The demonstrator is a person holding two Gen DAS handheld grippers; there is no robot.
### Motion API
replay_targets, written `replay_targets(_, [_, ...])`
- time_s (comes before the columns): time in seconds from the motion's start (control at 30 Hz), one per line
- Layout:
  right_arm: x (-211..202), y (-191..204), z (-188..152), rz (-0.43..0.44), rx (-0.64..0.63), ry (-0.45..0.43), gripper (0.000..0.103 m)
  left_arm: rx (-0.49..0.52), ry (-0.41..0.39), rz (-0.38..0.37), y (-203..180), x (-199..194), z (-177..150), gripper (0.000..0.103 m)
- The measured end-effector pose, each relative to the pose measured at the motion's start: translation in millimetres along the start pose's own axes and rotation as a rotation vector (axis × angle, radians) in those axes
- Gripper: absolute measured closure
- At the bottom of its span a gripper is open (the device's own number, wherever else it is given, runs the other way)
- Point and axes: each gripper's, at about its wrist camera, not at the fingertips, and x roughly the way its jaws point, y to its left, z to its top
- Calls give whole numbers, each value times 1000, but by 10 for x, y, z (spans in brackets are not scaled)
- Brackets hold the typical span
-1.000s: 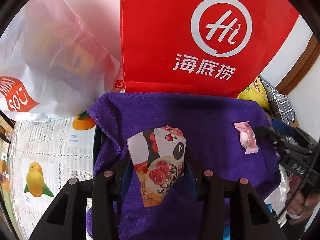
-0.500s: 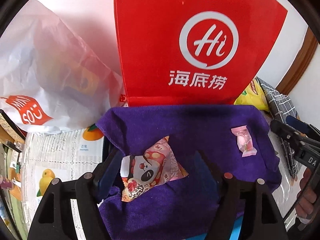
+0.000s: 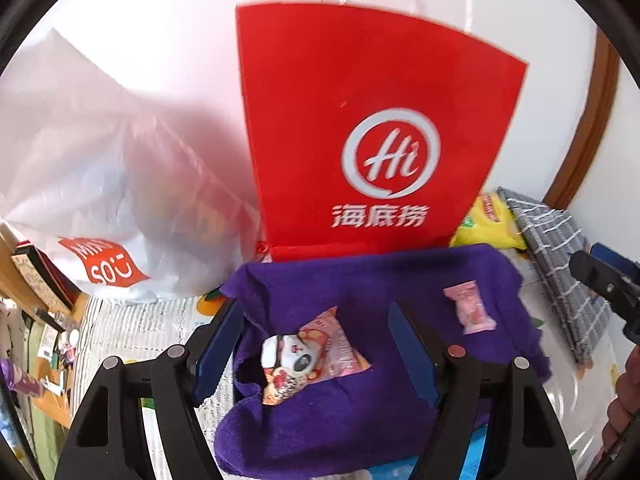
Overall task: Organize snacks
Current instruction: 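Open the left gripper onto the towel while the right releases the pink candy beside it, then lift both open grippers away from the purple towel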
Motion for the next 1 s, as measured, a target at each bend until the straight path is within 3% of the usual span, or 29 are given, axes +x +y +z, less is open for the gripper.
replay_targets(0.23, [-370,-261,-288,-26,111,44,19,21,-35,-69,-118,-349,16,29])
replay_targets(0.33, [-576,-277,-428,-47,91,38,19,-7,-52,-103,-134,-510,31,29])
replay_targets(0.53, [-994,-235,-712,-68,51,-26,19,0,-97,-99,-213,-812,-56,29])
replay_targets(0.63, [-1116,-201,-877,-88,2,-41,19,-6,-80,-118,-206,-876,-181,29])
replay_targets(0.73, [-1121,-211,-1031,-92,-19,-22,19,-5,-60,-116,-187,-928,-337,29])
replay_targets(0.8, [-1056,-251,-1153,-70,-17,21,25,-1,-45,-120,-176,-941,-422,29])
replay_targets(0.87, [-977,-288,-1270,-80,-22,46,37,6,-35,-125,-156,-976,-532,29])
replay_targets(1.0, [-728,-342,-1513,-49,-53,121,38,8,-5,-103,-103,-1008,-728,29])
